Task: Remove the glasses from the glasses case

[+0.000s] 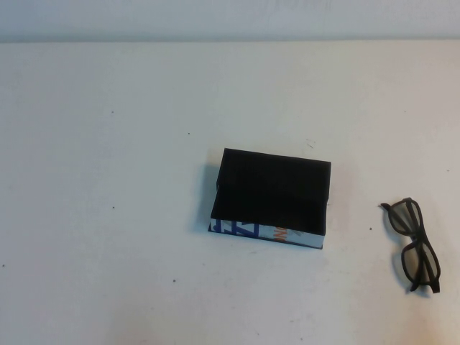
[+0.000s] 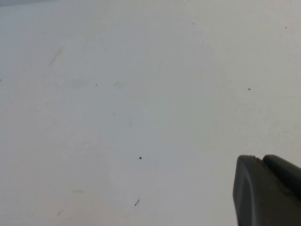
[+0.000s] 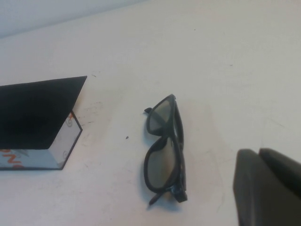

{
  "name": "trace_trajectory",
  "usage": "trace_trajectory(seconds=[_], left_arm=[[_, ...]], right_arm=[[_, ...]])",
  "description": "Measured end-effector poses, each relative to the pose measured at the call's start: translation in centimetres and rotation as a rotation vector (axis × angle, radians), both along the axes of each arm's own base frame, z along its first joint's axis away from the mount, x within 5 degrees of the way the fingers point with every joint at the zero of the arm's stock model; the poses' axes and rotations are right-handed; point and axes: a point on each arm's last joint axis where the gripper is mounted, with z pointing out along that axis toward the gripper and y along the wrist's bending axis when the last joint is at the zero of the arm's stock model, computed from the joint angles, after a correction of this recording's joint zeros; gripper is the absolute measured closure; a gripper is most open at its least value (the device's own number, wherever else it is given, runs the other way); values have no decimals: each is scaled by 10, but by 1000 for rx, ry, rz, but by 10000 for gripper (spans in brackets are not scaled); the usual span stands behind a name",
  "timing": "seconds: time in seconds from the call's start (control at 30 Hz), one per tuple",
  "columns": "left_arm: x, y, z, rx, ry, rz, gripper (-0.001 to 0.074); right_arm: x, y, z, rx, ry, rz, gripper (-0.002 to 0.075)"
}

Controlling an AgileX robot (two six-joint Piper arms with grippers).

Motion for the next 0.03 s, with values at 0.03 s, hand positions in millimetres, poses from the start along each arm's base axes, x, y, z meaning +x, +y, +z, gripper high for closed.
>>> trace_trajectory(seconds=[0.03], left_arm=[[0,0,0,0,0,0,740]], right_arm=[[0,0,0,0,0,0,743]])
